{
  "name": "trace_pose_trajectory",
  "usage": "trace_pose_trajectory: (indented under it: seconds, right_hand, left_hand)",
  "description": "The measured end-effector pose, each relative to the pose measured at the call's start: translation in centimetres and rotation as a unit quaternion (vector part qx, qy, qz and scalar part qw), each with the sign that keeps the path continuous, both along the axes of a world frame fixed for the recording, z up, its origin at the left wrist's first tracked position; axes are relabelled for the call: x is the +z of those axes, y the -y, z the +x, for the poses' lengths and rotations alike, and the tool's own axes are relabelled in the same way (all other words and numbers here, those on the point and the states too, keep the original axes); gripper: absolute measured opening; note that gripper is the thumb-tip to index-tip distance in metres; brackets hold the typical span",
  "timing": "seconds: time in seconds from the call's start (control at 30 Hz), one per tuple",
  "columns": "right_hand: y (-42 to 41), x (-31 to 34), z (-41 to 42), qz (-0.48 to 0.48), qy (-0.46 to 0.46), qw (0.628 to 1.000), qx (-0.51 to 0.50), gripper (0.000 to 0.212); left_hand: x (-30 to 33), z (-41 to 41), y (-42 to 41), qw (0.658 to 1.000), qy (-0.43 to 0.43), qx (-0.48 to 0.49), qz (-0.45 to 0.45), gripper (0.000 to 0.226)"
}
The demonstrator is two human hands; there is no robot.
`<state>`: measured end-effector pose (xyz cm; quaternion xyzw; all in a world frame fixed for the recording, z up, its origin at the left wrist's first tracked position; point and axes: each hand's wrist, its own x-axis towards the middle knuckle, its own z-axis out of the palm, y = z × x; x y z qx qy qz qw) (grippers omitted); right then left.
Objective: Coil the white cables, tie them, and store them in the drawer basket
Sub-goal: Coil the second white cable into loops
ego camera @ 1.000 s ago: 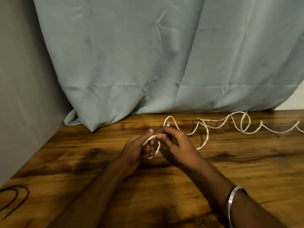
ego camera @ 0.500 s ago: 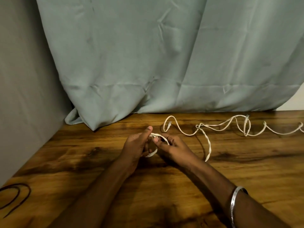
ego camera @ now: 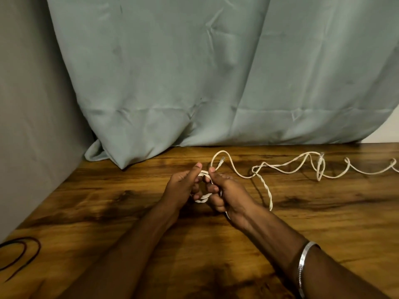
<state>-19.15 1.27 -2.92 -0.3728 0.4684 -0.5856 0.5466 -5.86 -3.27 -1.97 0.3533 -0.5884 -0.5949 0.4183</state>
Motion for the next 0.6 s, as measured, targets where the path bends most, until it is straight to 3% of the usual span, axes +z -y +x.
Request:
trace_pose_trajectory:
  seconds: [0.2, 0.33, 0.5, 0.6]
  right_hand:
    - [-0.1, -0.1, -0.3, -0.021, -0.078, 0.997, -0.022, 0.041]
    - [0.3, -0.4, 0.0, -0.039, -0.100, 0.994, -0.031, 0.054]
    - [-0.2, -0.1, -0.3, -0.036, -0.129, 0.991, -0.015, 0.042]
    - [-0.1, 0.1, -0.6, -0.035, -0.123, 0.992, -0.003, 0.044]
  left_hand:
    - [0.2, 0.2, -0.2, 0.999, 0.020, -0.040, 0.002, 0.051]
    - [0.3, 0.4, -0.4, 0.993, -0.010, -0.109, 0.047, 0.055]
    - [0.6, 1.5, -0.1, 0.966, -0.040, -0.232, 0.111, 0.049]
    - [0.3, 1.8, -0.2, 0.961, -0.074, -0.243, 0.110, 0.042]
